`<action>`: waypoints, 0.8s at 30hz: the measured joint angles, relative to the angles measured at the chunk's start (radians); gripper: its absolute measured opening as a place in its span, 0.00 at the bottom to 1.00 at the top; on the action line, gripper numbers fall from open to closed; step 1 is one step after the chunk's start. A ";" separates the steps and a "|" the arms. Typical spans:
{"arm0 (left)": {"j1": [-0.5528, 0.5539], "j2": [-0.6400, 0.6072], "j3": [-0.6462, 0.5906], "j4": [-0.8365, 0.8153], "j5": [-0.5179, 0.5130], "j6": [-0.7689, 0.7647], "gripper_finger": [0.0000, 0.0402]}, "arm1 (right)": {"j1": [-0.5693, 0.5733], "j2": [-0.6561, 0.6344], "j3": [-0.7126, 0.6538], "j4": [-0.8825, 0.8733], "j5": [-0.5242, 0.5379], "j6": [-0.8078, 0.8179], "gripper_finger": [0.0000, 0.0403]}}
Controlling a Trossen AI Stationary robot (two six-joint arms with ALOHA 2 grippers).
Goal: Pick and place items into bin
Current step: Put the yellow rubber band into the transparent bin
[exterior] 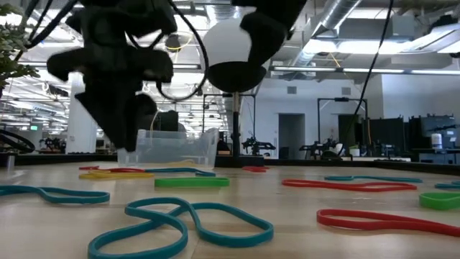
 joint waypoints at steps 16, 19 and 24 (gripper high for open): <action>0.000 0.085 0.007 0.034 -0.055 -0.040 0.34 | 0.054 -0.422 -0.442 0.116 -0.380 0.042 0.19; 0.000 0.085 0.009 0.035 -0.071 -0.042 0.34 | 0.057 -0.501 -0.596 0.290 -0.433 0.059 0.19; 0.000 0.085 0.007 0.035 -0.081 -0.072 0.34 | 0.078 -0.559 -0.800 0.455 -0.469 0.123 0.19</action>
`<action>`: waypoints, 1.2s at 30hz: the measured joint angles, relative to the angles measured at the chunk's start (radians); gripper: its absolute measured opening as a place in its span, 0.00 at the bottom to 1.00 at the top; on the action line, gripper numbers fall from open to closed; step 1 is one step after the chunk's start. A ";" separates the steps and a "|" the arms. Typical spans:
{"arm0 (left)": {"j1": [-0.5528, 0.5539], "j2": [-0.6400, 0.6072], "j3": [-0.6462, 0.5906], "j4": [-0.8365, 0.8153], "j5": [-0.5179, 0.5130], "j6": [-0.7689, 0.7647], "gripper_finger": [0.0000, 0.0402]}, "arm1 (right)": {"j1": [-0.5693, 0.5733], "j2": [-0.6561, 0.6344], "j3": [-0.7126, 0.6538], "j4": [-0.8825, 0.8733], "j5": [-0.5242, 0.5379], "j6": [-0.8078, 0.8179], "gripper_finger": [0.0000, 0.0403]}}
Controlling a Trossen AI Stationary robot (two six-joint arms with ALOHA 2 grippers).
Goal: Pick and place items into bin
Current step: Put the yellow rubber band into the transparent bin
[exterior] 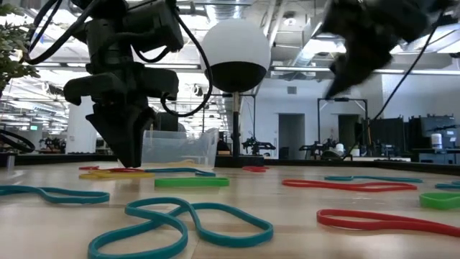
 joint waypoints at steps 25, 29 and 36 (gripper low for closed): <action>0.006 0.095 0.003 0.063 -0.067 0.065 0.26 | 0.036 0.028 -0.148 0.264 -0.202 -0.038 0.19; 0.005 0.091 0.002 0.061 -0.081 0.076 0.16 | 0.036 0.028 -0.148 0.264 -0.201 -0.039 0.19; 0.006 0.074 0.035 0.022 -0.056 0.079 0.02 | 0.036 0.028 -0.148 0.267 -0.201 -0.039 0.19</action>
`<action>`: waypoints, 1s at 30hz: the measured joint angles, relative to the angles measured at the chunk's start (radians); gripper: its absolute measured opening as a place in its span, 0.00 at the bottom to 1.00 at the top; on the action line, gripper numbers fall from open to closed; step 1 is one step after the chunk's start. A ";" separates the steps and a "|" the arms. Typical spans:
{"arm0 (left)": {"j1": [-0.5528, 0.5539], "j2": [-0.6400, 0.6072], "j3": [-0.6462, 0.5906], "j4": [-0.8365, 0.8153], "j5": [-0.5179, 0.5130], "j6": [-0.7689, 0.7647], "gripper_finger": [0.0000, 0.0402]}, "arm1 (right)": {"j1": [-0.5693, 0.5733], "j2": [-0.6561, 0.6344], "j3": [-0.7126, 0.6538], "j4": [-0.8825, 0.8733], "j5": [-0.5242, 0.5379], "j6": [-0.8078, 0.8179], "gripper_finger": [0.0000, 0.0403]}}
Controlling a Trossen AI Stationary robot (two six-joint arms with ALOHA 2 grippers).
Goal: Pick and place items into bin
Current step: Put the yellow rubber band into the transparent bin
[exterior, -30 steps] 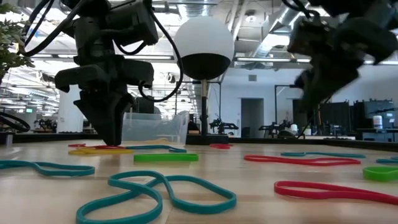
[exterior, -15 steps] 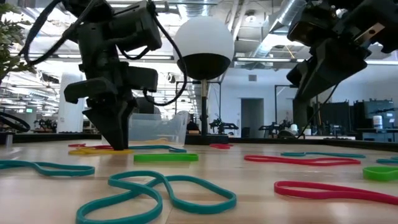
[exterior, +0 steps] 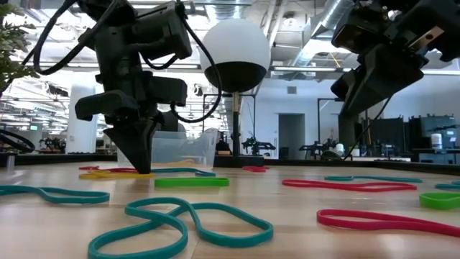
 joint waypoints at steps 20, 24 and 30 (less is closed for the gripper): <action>0.067 -0.033 0.725 -0.861 -0.515 0.237 0.00 | 0.000 0.000 0.000 0.002 0.000 0.000 0.19; 0.149 -0.034 0.796 -0.877 -0.546 0.282 0.00 | 0.000 0.000 0.000 0.001 0.000 0.000 0.19; 0.294 -0.034 0.765 -0.790 -0.446 0.315 0.00 | 0.000 0.000 0.000 -0.003 0.000 0.000 0.19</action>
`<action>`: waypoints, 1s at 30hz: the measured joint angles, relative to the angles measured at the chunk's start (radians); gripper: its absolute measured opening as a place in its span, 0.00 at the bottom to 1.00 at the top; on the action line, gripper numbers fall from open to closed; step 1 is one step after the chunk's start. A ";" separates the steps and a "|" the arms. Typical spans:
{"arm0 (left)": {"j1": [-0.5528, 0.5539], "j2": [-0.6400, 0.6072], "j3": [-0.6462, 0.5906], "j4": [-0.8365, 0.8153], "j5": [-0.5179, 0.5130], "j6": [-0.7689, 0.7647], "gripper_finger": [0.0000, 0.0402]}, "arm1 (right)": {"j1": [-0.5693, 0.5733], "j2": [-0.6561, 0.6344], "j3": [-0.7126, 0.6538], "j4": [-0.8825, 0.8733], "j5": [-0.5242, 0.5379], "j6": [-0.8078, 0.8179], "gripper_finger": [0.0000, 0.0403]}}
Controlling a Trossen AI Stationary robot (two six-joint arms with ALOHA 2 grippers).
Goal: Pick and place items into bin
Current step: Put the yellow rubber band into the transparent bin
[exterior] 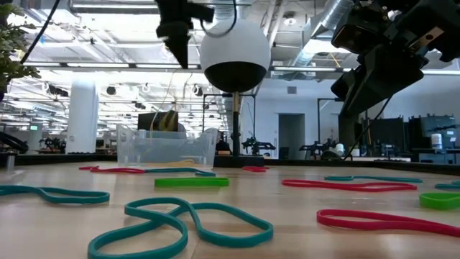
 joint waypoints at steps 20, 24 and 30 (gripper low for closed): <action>0.127 0.001 -0.397 0.454 0.190 0.124 0.00 | 0.000 0.000 0.000 -0.005 0.000 0.000 0.19; 0.129 0.001 -0.414 0.487 0.190 0.124 0.00 | 0.000 0.000 0.000 -0.005 0.000 0.000 0.19; 0.129 0.001 -0.445 0.628 0.190 0.134 0.00 | 0.000 0.000 0.000 -0.005 0.000 0.000 0.19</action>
